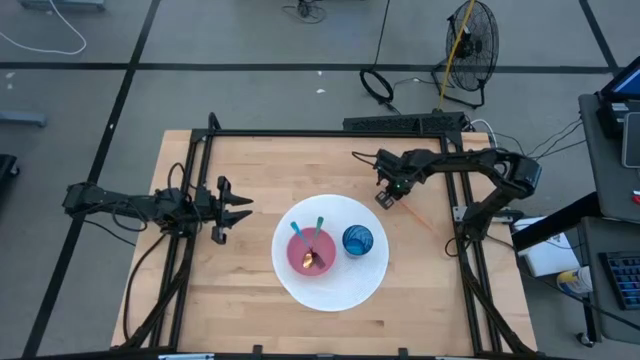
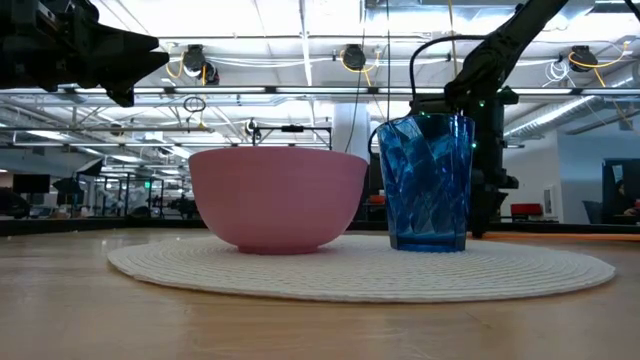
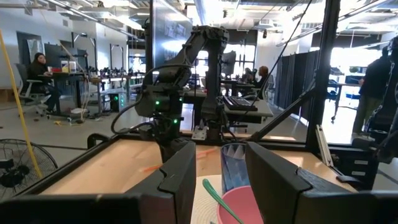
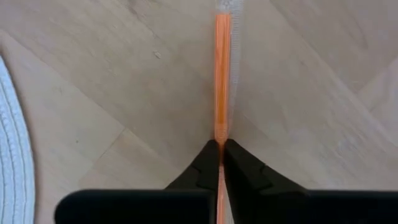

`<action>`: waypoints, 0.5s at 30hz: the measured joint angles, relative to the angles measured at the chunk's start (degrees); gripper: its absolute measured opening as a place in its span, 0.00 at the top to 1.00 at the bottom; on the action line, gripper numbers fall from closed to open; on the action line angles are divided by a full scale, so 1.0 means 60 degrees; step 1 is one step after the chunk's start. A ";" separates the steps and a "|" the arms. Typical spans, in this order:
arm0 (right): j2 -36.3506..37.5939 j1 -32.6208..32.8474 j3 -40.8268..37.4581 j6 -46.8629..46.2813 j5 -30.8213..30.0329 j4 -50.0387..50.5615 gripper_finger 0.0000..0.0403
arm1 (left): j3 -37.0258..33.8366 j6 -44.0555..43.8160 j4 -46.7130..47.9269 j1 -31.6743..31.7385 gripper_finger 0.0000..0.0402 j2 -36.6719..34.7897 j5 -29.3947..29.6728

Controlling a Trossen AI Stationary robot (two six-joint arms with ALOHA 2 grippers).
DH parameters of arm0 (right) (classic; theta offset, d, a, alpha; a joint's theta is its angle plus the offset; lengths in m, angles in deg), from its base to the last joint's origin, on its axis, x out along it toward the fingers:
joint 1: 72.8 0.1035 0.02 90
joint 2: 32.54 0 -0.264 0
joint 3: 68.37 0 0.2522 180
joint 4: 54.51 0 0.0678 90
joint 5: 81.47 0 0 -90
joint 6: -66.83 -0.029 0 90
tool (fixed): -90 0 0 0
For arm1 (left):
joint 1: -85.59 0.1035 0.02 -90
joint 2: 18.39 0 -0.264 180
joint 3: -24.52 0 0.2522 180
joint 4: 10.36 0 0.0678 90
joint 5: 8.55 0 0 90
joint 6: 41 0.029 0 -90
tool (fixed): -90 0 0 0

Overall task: Pick & Place Utensil
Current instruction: Put the orange straw into the blue cup

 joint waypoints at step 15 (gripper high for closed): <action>0.1700 0.0004 -0.0047 0.0936 -0.0038 -0.1482 0.99 | 0.0000 0.0113 0.0025 0.0003 0.64 0.0000 0.0058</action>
